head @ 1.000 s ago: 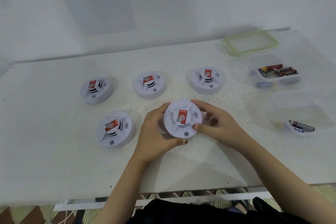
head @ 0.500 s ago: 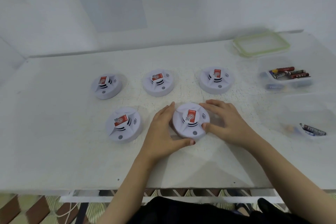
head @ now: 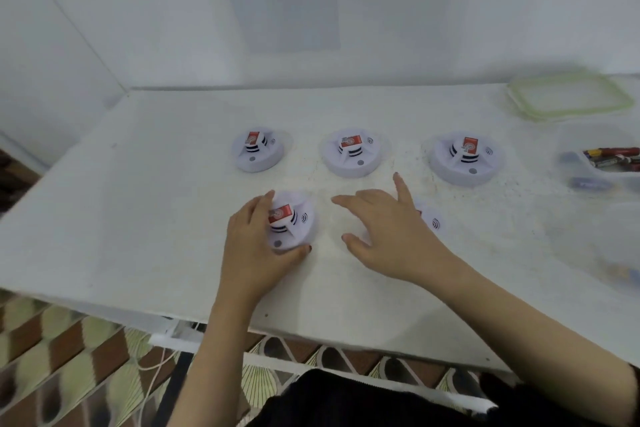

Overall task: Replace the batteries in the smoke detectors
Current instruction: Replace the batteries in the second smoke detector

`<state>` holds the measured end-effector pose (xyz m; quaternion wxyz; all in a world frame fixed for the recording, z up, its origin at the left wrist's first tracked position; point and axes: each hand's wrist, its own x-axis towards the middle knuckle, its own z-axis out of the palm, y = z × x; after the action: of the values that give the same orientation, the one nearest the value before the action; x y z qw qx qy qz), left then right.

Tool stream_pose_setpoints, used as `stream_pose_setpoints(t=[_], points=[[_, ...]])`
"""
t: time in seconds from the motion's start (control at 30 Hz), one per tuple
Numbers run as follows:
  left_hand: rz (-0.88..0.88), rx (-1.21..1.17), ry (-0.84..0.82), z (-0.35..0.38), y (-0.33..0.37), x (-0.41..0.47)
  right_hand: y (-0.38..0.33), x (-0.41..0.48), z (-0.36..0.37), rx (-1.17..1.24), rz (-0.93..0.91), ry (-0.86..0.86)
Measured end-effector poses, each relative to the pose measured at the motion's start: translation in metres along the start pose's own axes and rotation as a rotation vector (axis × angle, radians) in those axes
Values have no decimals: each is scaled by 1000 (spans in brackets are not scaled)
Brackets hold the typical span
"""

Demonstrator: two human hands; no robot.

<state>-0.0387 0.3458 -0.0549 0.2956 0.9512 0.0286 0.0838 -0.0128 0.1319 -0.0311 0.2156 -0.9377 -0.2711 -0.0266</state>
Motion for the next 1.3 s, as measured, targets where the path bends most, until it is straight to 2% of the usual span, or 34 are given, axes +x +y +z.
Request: stream_pose_setpoints(t=[0.1,0.23,0.37,0.47,0.6,0.77,0.93,1.07,1.3], points=[[-61,-126,13,-5,2,-4,-8,9,3,0,-4,-103],[-185,-673,-55,-12,17,-17,-16,11,0,254,-20,-181],[-209,-1087,-181,-13,25,-17,-23,6,-8,528,-50,-144],[-173,-1213,-275,-14,33,-17,-28,2,-12,627,-47,-55],[-121,-1138,-279,-17,39,-17,-22,-4,-20,618,-30,44],[75,-891,-314,-32,40,-15,-6,-14,-33,507,-52,-8],[118,-750,-418,-37,36,-9,3,-22,-38,499,-42,-69],[135,-687,-448,-38,39,-10,6,-25,-43,584,-42,-73],[180,-590,-350,-24,55,-17,8,-26,-43,581,-54,-82]])
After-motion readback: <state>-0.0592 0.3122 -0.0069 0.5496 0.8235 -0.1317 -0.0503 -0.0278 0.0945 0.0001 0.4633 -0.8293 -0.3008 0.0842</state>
